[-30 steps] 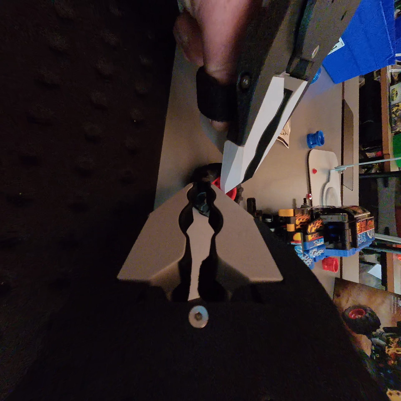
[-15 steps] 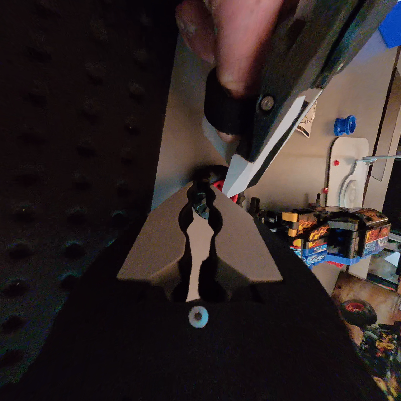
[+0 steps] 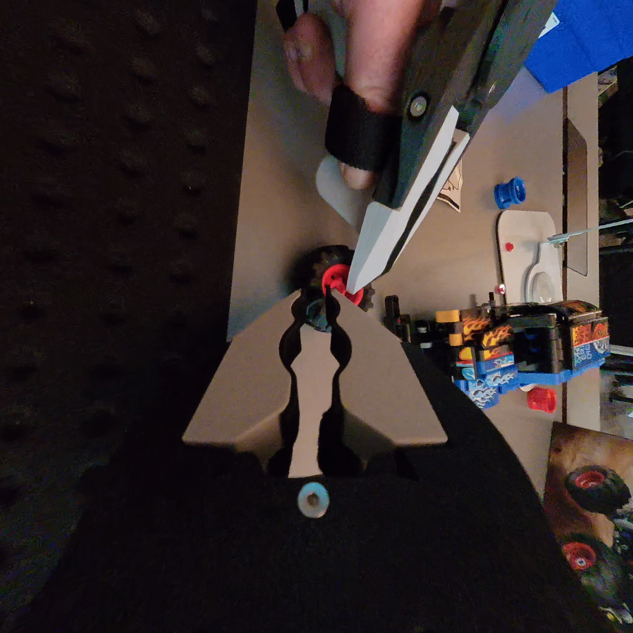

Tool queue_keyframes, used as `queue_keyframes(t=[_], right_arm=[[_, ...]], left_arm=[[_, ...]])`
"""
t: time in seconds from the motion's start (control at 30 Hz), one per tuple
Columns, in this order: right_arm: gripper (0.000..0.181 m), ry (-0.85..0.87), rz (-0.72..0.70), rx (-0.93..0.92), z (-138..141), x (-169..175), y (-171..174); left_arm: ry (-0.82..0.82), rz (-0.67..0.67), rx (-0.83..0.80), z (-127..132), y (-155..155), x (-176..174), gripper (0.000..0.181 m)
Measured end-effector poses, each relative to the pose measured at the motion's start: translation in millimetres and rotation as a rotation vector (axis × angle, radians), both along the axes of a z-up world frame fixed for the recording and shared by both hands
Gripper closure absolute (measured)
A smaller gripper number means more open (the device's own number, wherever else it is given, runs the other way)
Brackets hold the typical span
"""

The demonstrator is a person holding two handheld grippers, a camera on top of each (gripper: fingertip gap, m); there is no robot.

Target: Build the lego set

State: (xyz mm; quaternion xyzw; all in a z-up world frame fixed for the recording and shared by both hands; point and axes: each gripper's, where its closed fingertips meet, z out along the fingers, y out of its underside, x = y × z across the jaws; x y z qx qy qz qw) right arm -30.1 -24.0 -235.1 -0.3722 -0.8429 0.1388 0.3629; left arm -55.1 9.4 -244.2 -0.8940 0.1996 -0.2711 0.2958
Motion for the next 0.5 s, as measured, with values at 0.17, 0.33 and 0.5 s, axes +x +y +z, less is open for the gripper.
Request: queue_keyframes(t=[0.17, 0.33, 0.5], right_arm=[[0.172, -0.038, 0.039, 0.017, -5.8, 7.2, 2.6], [0.174, -0.056, 0.072, -0.013, -8.0, 8.7, 2.7], [0.174, -0.031, 0.093, 0.048, -10.2, 7.6, 1.5]], left_arm=[[0.030, -0.016, 0.018, 0.6, -0.9, 1.0, 0.163], [0.030, -0.008, 0.038, 0.0, -1.2, 0.9, 0.164], [-0.103, -0.038, -0.062, -1.3, -0.7, 0.4, 0.164]])
